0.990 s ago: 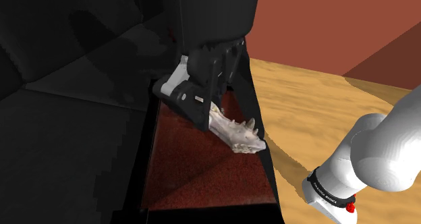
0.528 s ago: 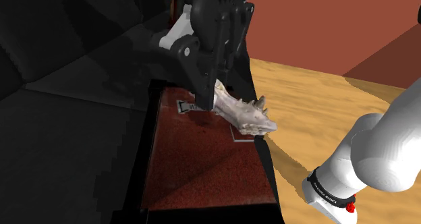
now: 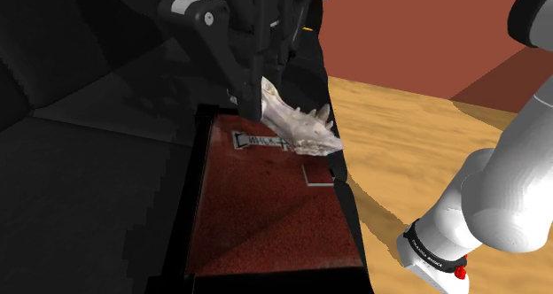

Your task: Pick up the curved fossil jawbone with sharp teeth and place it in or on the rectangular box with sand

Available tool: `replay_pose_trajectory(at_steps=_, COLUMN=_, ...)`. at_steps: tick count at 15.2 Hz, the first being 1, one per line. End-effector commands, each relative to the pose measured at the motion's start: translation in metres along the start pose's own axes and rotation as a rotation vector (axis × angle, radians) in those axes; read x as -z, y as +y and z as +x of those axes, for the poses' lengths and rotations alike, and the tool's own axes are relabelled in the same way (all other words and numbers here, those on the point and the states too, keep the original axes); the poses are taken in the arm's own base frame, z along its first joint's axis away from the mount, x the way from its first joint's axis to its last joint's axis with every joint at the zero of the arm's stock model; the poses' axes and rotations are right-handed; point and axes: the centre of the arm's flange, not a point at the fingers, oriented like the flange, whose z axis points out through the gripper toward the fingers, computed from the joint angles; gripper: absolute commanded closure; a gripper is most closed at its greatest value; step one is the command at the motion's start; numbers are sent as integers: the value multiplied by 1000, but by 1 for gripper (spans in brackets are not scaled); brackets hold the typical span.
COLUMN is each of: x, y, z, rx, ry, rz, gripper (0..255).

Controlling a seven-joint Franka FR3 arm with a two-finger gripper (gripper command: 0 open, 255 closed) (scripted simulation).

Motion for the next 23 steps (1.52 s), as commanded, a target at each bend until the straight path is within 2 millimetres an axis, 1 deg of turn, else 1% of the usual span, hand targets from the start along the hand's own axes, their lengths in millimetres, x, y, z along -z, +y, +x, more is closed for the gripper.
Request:
replay_pose_trajectory(at_steps=1, x=-8, y=-2, z=3, rx=0, ry=1, rz=0, gripper=255)
replay_pose_trajectory(at_steps=11, x=-62, y=-10, z=7, rx=0, ry=1, rz=0, gripper=255)
replay_pose_trajectory(at_steps=19, x=-62, y=-10, z=7, rx=0, ry=1, rz=0, gripper=255)
replay_pose_trajectory(at_steps=20, x=-62, y=-10, z=7, rx=0, ry=1, rz=0, gripper=0)
replay_pose_trajectory(at_steps=23, x=-62, y=-10, z=7, rx=0, ry=1, rz=0, gripper=0)
